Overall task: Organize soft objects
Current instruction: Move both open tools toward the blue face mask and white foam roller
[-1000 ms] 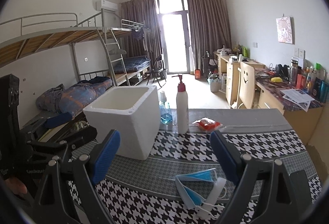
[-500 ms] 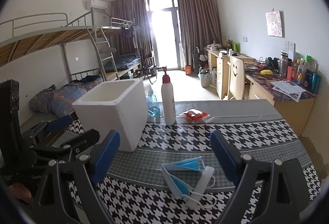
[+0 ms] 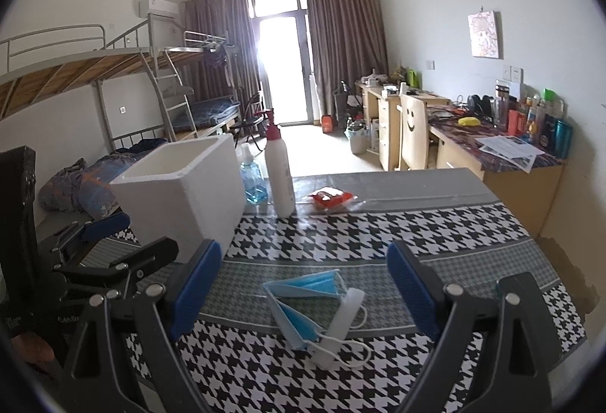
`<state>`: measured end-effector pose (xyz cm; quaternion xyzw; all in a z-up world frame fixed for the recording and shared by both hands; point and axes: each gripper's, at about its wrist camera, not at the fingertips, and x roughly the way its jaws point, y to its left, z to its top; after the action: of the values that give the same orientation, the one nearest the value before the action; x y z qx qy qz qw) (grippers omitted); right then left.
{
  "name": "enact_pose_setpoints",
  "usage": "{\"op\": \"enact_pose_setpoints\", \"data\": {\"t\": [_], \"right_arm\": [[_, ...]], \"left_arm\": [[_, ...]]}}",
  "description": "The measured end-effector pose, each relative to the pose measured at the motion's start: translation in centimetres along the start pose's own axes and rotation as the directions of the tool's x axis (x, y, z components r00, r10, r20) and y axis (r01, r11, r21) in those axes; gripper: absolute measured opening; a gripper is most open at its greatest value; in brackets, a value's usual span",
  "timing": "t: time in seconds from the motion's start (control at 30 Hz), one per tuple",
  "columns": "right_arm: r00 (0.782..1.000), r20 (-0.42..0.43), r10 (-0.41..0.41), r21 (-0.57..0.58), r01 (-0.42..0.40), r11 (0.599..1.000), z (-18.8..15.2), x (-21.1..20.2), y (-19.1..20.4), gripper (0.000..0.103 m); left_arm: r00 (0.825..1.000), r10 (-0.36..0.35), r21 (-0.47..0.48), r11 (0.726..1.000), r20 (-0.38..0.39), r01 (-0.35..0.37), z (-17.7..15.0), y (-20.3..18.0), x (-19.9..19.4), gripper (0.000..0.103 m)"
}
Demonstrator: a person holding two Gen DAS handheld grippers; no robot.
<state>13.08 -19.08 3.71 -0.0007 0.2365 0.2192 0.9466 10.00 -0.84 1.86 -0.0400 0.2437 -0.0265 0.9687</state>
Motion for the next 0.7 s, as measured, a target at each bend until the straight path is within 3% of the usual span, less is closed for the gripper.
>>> {"op": "enact_pose_setpoints", "data": {"t": [0.7], "right_arm": [[0.996, -0.066, -0.053, 0.038, 0.056, 0.998, -2.8, 1.3, -2.9, 0.092]], "left_arm": [[0.995, -0.033, 0.04, 0.998, -0.096, 0.037, -1.7, -2.0, 4.2, 0.1]]}}
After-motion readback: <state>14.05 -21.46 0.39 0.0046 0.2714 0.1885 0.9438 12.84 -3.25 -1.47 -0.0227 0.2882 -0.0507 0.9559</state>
